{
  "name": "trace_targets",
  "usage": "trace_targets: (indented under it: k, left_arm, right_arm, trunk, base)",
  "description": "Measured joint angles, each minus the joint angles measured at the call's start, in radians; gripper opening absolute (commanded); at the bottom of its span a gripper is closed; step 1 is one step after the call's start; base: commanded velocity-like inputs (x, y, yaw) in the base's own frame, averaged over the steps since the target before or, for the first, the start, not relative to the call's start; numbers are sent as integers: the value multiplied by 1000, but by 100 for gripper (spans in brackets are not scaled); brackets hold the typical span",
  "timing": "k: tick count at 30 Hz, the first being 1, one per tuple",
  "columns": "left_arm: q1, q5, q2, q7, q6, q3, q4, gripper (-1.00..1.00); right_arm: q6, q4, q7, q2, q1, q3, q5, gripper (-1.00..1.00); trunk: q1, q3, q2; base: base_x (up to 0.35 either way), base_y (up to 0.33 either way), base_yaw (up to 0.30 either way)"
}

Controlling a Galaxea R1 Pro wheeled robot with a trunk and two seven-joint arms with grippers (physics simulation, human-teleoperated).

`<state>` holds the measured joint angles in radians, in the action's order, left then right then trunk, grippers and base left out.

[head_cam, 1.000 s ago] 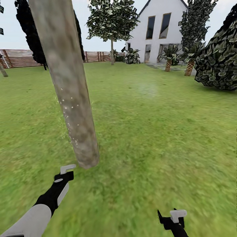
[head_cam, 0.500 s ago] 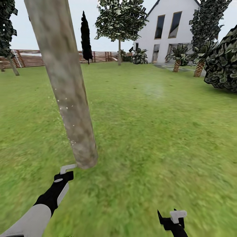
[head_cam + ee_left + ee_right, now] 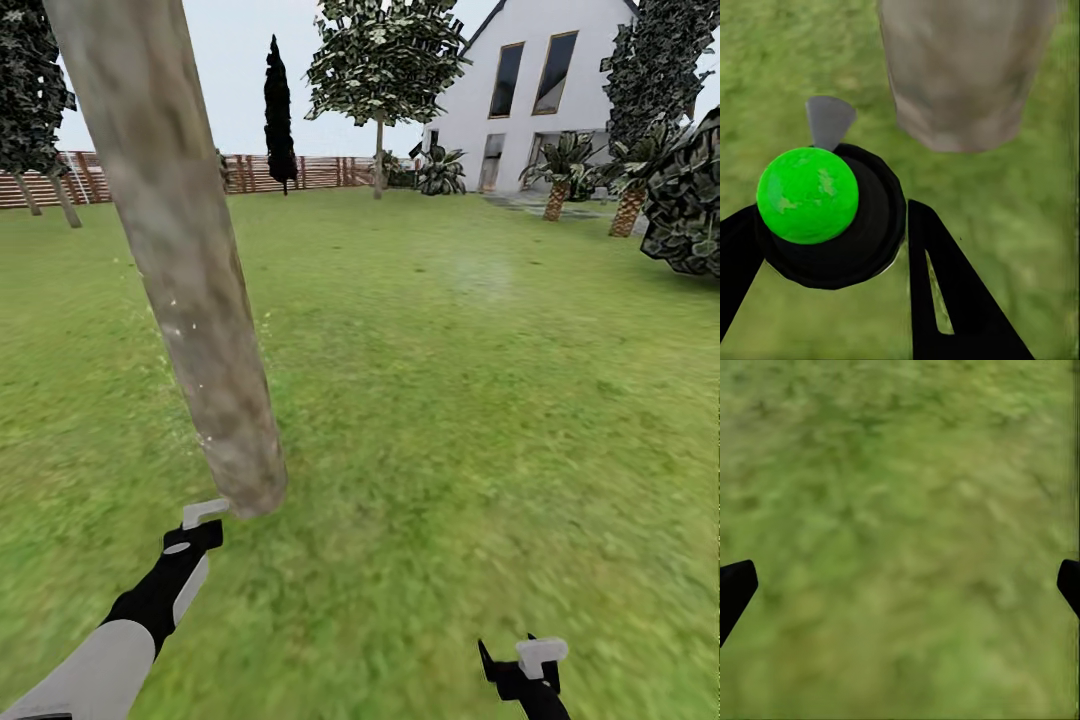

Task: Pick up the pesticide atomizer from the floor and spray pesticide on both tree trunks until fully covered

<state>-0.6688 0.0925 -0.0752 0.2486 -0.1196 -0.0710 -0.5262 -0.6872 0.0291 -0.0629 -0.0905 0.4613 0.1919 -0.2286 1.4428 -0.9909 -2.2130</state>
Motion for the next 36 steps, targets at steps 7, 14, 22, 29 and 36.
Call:
trace_targets:
  k: [7,14,22,29,36]
  left_arm:
    - [0,2,2,0,0,1,3,-100]
    - [-16,3,8,-20,-13,10,-15,-100]
    - [-36,-4,-36,-39,-225,36,-263,-100]
    - [-24,-9,-114,-210,-350,50,-378,-100]
    - [-35,-173,-258,-509,-358,43,-364,-100]
  right_arm:
    - [0,0,0,0,0,1,0,100]
    - [0,0,2,0,0,1,2,100]
    - [0,0,3,-2,0,1,1,100]
    - [0,0,3,-2,0,2,2,100]
    - [0,0,3,-2,0,1,1,100]
  trunk:
    - [0,0,0]
    - [0,0,0]
    - [0,0,0]
    - [0,0,0]
    - [0,0,0]
  base:
    - [70,-172,206]
    - [1,-1,26]
    - [0,0,0]
    - [0,0,0]
    - [0,0,0]
